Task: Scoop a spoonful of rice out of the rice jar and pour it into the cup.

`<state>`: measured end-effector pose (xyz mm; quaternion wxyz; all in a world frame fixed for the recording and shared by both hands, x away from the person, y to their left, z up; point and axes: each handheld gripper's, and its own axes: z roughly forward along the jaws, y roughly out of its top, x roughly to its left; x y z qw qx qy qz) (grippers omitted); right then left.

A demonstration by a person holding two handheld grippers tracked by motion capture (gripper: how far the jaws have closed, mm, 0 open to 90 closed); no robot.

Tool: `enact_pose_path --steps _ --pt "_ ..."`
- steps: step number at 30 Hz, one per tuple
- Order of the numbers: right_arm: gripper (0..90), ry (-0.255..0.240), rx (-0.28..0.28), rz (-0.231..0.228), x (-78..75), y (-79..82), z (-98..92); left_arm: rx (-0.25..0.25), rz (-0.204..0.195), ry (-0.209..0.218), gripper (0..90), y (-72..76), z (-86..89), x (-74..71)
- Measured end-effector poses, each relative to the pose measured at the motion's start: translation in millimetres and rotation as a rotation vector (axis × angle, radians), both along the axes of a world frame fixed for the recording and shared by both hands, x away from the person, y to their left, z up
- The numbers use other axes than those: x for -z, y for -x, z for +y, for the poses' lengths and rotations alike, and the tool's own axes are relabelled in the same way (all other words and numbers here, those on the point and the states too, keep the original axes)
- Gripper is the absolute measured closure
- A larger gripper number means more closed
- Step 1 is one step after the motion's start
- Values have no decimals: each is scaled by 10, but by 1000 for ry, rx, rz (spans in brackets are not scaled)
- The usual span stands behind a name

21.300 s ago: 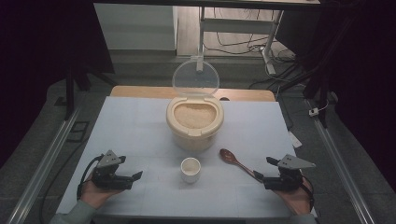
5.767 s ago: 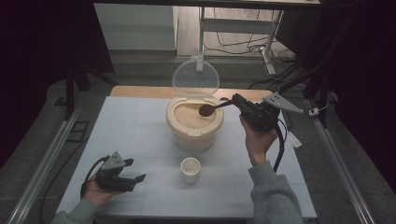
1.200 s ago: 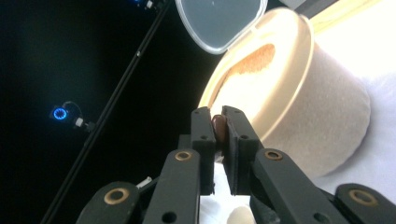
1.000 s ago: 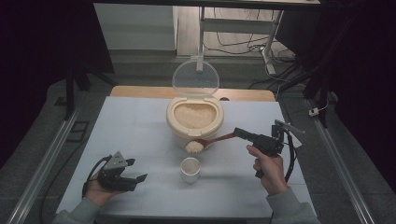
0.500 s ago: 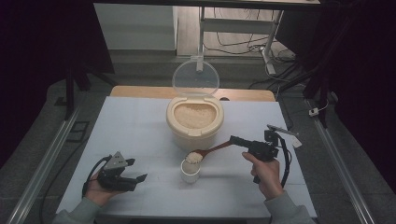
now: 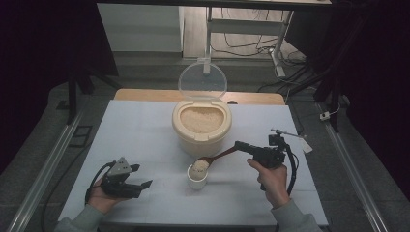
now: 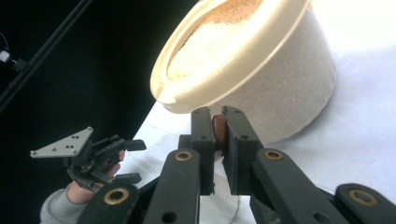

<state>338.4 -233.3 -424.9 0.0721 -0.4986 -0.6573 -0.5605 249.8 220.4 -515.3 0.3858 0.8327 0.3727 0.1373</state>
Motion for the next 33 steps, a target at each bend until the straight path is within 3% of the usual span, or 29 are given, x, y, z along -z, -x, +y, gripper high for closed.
enact_pose_path --steps 8,16,24,33 --pt "829 42 -17 -86 -82 66 41 -1 -1 0 229 0 0 0" --pt "829 96 -55 -224 -165 177 68 -1 -1 0 229 0 -1 0" --pt "829 60 -56 -224 -156 175 8 -2 0 1 229 -2 5 1" --pt "829 16 -39 -255 -187 190 -193 -5 0 1 229 2 8 -1"
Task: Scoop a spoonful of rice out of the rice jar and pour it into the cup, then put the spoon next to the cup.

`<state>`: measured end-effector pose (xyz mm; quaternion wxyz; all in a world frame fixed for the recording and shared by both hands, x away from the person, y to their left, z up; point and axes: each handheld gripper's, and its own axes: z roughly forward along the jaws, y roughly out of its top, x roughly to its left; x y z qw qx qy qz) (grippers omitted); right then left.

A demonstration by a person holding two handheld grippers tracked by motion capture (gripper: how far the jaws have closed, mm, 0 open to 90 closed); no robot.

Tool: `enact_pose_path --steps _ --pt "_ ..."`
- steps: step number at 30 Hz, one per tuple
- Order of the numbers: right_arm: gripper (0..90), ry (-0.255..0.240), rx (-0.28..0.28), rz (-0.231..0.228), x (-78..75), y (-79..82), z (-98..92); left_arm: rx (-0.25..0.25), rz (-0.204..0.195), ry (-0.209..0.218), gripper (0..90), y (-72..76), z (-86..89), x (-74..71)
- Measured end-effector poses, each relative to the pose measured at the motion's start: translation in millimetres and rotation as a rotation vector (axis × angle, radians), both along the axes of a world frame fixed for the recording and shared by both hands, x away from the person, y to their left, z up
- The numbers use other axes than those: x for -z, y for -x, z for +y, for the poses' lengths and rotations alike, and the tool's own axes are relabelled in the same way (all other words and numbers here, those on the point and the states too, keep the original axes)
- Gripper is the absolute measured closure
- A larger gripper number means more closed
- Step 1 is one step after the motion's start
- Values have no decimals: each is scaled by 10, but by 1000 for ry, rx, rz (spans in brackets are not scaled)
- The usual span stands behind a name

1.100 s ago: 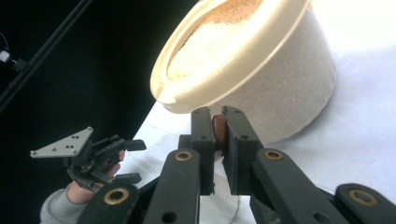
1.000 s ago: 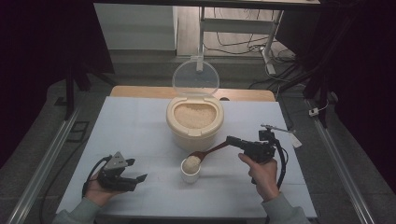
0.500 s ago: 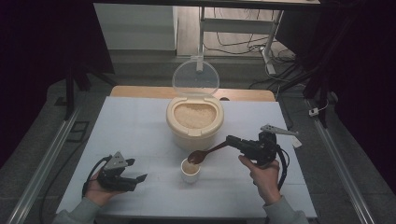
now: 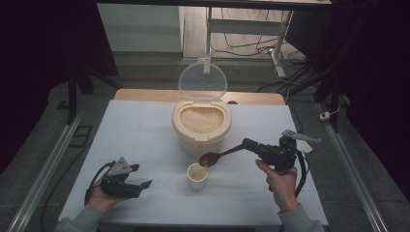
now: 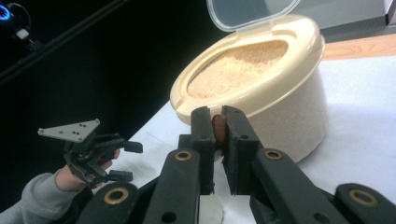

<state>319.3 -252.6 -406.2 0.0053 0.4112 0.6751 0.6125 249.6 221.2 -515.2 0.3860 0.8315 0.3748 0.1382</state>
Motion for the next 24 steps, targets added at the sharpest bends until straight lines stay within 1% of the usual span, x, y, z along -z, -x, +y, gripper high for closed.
enact_pose_path --steps 4,8,13,18,24 --pt "829 -8 -4 -11 -25 13 -87 0 -1 1 229 -3 -1 -3" --pt "829 3 -7 -27 -74 7 -189 -1 0 1 229 -13 2 0" --pt "828 24 -17 -27 -125 7 -303 -1 -3 4 229 -6 9 -5" --pt "829 63 -46 -18 -149 14 -363 -2 -1 2 229 -9 0 -2" --pt "828 107 -88 7 -113 0 -358 -1 -2 0 229 -11 6 -4"
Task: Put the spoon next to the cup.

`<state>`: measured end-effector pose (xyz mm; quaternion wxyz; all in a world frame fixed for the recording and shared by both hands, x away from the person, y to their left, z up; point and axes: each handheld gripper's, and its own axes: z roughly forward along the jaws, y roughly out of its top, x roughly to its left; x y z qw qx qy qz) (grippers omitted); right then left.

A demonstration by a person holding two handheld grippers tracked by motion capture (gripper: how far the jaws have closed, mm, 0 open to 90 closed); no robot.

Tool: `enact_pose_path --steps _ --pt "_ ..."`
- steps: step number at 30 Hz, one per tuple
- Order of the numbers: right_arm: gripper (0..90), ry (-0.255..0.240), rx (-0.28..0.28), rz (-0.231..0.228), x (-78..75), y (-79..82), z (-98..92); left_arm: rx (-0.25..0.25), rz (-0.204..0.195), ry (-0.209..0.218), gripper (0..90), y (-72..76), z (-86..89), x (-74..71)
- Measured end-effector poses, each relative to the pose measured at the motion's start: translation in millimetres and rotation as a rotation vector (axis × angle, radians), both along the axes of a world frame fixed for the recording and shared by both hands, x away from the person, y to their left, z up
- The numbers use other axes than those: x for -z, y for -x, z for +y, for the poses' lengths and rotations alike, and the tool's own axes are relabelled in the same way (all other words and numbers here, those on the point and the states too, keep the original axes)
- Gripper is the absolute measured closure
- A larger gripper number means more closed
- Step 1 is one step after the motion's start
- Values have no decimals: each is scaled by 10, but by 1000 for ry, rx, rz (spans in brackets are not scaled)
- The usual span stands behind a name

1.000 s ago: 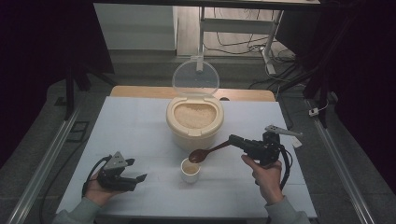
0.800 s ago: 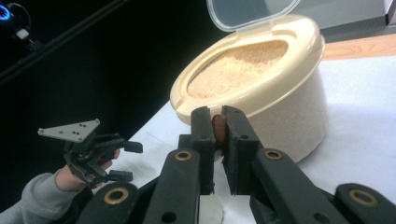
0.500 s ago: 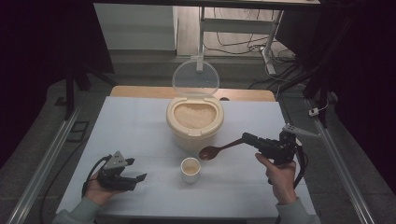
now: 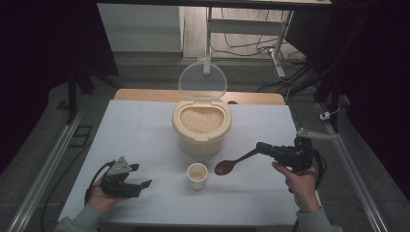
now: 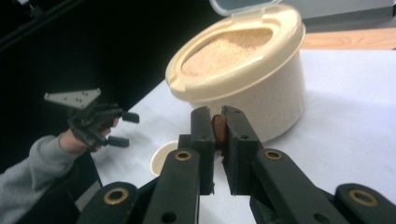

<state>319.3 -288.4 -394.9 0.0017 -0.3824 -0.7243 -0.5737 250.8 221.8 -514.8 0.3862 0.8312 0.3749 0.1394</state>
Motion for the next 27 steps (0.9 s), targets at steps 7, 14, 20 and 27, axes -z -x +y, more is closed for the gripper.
enact_pose_path --steps 7,14,20,27 --pt "828 61 -80 38 37 -21 87 1 2 2 229 3 -5 1" --pt "828 132 -188 89 92 -74 265 4 3 -2 229 -2 -7 5" --pt "828 204 -266 136 131 -137 450 5 5 -2 229 -1 -8 6" --pt "828 274 -337 178 213 -227 658 8 6 -3 228 -2 -10 8"
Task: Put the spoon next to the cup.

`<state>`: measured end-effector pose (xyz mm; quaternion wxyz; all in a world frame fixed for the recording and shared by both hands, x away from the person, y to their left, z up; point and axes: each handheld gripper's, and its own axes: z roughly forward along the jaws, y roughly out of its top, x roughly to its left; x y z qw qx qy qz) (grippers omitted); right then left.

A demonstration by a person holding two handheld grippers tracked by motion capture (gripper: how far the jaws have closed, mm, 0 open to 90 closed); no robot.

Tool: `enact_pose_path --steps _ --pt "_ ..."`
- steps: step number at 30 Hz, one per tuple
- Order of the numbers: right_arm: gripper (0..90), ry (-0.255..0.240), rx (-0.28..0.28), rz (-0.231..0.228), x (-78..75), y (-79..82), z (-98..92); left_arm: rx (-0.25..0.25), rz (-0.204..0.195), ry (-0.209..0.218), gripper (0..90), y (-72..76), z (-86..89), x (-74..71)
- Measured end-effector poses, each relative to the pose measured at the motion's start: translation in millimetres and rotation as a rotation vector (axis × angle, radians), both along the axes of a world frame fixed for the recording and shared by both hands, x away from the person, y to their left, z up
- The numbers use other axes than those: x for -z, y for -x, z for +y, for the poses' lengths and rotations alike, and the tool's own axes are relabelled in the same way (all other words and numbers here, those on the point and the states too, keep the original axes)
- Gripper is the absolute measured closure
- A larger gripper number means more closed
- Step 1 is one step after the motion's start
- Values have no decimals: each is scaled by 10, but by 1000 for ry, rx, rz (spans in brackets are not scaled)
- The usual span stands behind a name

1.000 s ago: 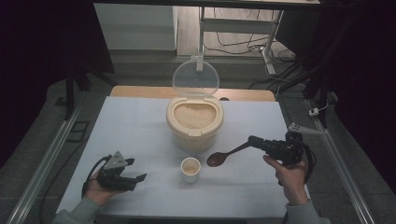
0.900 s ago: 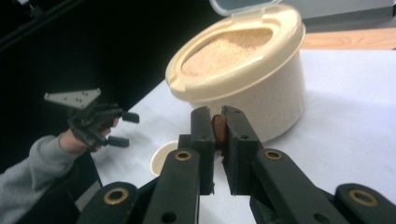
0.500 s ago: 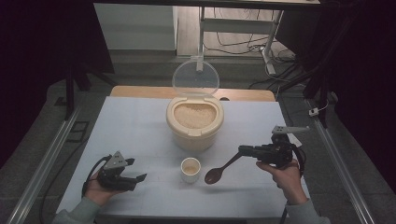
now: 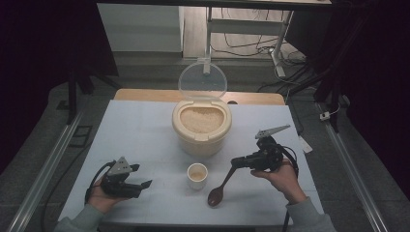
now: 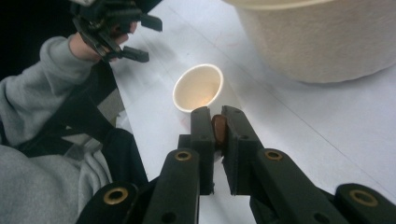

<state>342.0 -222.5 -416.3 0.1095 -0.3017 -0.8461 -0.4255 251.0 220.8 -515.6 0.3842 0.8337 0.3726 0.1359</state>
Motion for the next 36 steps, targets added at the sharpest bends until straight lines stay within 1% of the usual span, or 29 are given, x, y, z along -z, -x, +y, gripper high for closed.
enact_pose_path --steps 1,4,7,10,13,16,19,26,28,30,32,36 --pt "827 5 -3 9 9 -8 24 1 1 -1 228 -1 -1 1" --pt "827 18 -6 11 45 -47 83 2 2 -2 228 -2 -1 2" --pt "825 3 -2 16 82 -97 118 2 2 -1 228 -2 0 2" --pt "808 9 13 9 113 -138 144 4 2 -3 228 -2 -1 2" --pt "795 13 32 -13 154 -175 159 5 2 -3 228 -2 0 2" --pt "777 13 54 -49 200 -199 169 4 3 -4 227 -5 1 6" --pt "757 23 81 -78 257 -216 177 4 3 -5 227 -4 -3 7" --pt "708 40 120 -144 390 -250 190 5 3 -7 227 -4 -6 9" --pt "689 54 132 -160 428 -260 201 6 4 -7 227 -5 -7 11" --pt "663 83 149 -184 472 -267 218 7 4 -8 227 -5 -8 11" --pt "646 99 161 -200 523 -279 237 7 3 -8 227 -4 -7 10" --pt "621 117 175 -214 623 -320 269 6 3 -8 227 -4 -6 10"
